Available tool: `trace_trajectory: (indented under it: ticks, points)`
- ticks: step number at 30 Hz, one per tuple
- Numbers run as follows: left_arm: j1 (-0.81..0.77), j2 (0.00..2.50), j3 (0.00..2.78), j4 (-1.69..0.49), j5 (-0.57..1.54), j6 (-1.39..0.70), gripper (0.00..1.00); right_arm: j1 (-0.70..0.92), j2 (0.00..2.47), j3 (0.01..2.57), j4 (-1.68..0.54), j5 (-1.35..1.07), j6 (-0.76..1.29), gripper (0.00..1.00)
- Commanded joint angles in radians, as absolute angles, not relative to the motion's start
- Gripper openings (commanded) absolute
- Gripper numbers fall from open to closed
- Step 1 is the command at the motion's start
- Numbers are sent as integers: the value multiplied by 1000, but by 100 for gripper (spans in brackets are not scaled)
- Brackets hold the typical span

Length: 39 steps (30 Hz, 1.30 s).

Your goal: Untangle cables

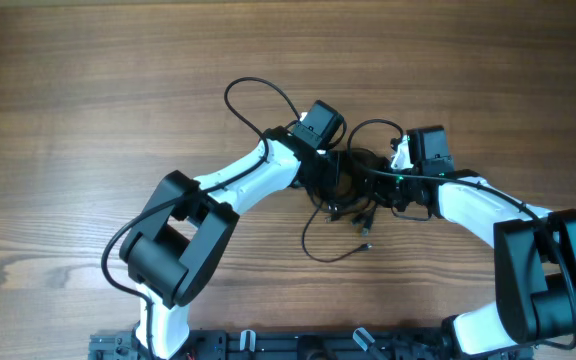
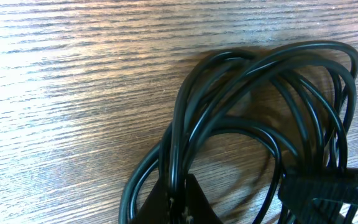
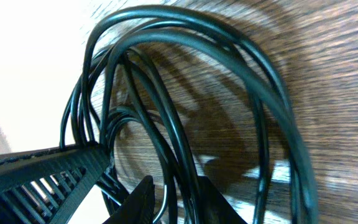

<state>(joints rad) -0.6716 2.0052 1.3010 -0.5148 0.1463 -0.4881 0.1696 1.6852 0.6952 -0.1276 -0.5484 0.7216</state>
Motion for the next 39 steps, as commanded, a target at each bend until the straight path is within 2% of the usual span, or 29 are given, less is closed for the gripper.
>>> trace_trajectory:
  ticks: [1, 8, 11, 13, 14, 16, 19, 20, 21, 24, 32, 34, 37, 39]
  points:
    - [-671, 1942, 1297, -511, 137, -487, 4, 176, 1708, 694, -117, -600, 732, 23]
    - [-672, 1932, 1295, -512, 137, -487, 22, 177, 1708, 694, -120, -599, 732, 24]
    - [-672, 1932, 1294, -512, 137, -487, 16, 177, 1708, 694, -120, -599, 732, 24]
    - [-672, 1934, 1294, -513, 137, -487, 29, 177, 1708, 694, -120, -599, 732, 24]
    - [-672, 1938, 1294, -513, 137, -487, 30, 177, 1708, 694, -120, -599, 732, 24]
    - [-675, 1970, 1294, -519, 137, -487, 27, 177, 1708, 694, -120, -599, 732, 24]
    - [-679, 1975, 1294, -500, 137, -487, 6, 177, 1708, 694, -120, -599, 732, 23]
    - [-679, 1975, 1294, -495, 137, -487, 7, 177, 1708, 694, -121, -599, 731, 23]
    - [-679, 1976, 1294, -506, 137, -487, 12, 177, 1708, 692, -121, -599, 731, 23]
    - [-687, 1977, 1283, -529, 133, -486, 12, 177, 1708, 691, -120, -599, 732, 23]
    - [-690, 1977, 1261, -496, 91, -487, 23, 177, 1708, 691, -121, -599, 732, 23]
    - [-690, 1977, 1256, -497, 91, -487, 17, 177, 1708, 691, -121, -599, 732, 23]
    - [-692, 1977, 1238, -484, 91, -487, 20, 177, 1709, 691, -121, -599, 731, 23]
    - [-692, 1977, 1217, -464, 91, -487, 14, 177, 1709, 691, -122, -599, 731, 23]
